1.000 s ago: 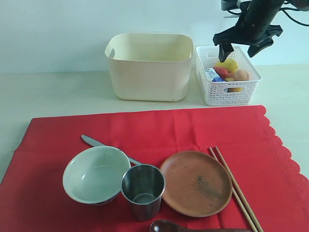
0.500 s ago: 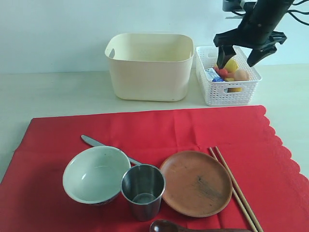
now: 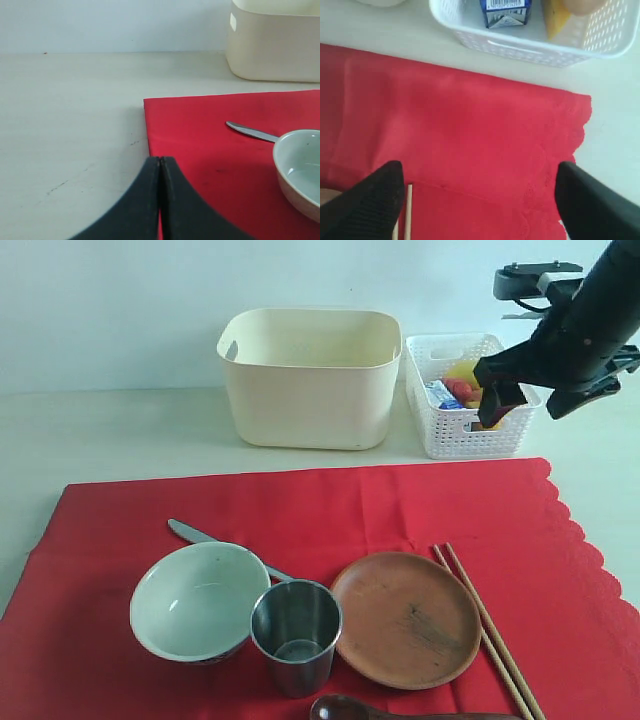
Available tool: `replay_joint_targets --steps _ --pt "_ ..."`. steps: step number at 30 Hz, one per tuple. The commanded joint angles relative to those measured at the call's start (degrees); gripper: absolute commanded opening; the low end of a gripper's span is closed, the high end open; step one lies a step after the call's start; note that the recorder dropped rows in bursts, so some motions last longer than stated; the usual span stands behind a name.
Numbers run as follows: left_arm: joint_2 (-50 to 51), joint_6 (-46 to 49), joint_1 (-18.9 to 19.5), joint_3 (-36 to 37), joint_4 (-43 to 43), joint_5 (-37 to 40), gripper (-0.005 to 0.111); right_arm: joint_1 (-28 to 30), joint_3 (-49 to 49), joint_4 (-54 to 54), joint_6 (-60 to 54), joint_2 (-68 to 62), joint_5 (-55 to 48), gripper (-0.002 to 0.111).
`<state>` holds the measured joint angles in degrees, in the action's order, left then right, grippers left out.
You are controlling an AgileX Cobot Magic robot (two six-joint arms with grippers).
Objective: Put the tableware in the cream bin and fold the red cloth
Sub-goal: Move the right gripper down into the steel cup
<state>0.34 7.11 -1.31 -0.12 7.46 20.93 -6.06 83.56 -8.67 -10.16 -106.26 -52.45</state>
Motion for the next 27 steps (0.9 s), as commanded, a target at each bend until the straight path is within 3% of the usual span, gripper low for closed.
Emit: replay_joint_targets --steps 1,10,14,17,19,27 --pt "-0.34 -0.13 -0.42 0.12 0.23 -0.55 0.0 0.08 -8.39 -3.02 -1.67 5.49 6.53 0.078" --pt "-0.34 -0.13 -0.42 0.12 0.23 -0.55 0.0 0.08 -23.83 -23.04 -17.37 12.84 18.29 0.078" --pt "-0.34 -0.13 -0.42 0.12 0.23 -0.55 0.0 0.08 -27.65 -44.77 -38.42 12.96 19.08 0.078" --pt "-0.34 -0.13 -0.42 0.12 0.23 -0.55 0.0 0.08 -28.29 -61.8 -54.61 12.96 11.84 0.078" --pt "-0.34 -0.13 -0.42 0.12 0.23 -0.55 0.0 -0.02 -28.29 -65.93 -61.69 12.86 7.06 0.078" --pt "-0.34 -0.13 -0.42 0.12 0.23 -0.55 0.0 -9.27 -28.29 -65.58 -85.21 11.56 8.89 0.078"
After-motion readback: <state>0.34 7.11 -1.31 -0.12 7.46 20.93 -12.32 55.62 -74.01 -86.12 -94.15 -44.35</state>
